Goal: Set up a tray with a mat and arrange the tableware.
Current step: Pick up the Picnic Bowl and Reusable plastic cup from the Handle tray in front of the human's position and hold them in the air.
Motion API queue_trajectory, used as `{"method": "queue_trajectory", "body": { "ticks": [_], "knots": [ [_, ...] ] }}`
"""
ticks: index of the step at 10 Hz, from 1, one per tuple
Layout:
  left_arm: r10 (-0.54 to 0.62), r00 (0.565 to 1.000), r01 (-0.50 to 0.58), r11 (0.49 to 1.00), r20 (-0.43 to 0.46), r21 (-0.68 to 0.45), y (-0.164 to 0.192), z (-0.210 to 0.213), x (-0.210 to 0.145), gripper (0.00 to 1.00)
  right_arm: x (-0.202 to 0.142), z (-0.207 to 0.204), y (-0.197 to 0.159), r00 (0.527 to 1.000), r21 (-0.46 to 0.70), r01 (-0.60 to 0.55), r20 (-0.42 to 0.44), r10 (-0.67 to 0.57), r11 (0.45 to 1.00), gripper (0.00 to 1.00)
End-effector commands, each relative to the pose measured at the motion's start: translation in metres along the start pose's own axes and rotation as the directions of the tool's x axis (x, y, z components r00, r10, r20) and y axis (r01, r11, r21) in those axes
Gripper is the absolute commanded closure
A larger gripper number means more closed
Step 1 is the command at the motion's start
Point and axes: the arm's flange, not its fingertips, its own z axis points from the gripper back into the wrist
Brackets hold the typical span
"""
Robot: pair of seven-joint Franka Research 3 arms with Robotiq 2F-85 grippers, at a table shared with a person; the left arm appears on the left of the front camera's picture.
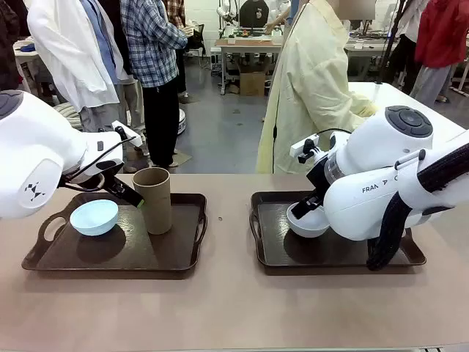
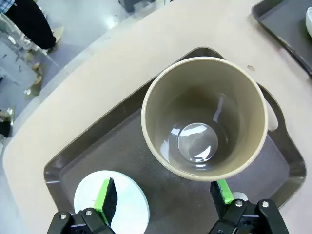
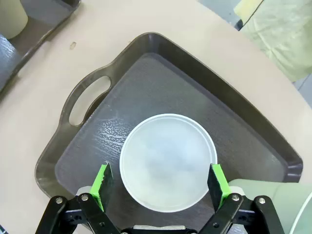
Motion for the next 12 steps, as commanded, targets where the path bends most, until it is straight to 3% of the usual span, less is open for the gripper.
{"method": "queue_trajectory", "body": {
  "ticks": [1,12],
  "knots": [
    [0.000,1.000,0.000,1.000,0.003,0.001,0.0003,0.0007,0.0010,0.00,0.0000,0.0000,0.0000,1.000,0.000,0.000,0.000,0.000,1.000,0.00],
    [0.000,1.000,0.000,1.000,0.003,0.001,0.0003,0.0007,0.0010,0.00,0.0000,0.0000,0.0000,1.000,0.000,0.000,0.000,0.000,1.000,0.00]
  ]
}}
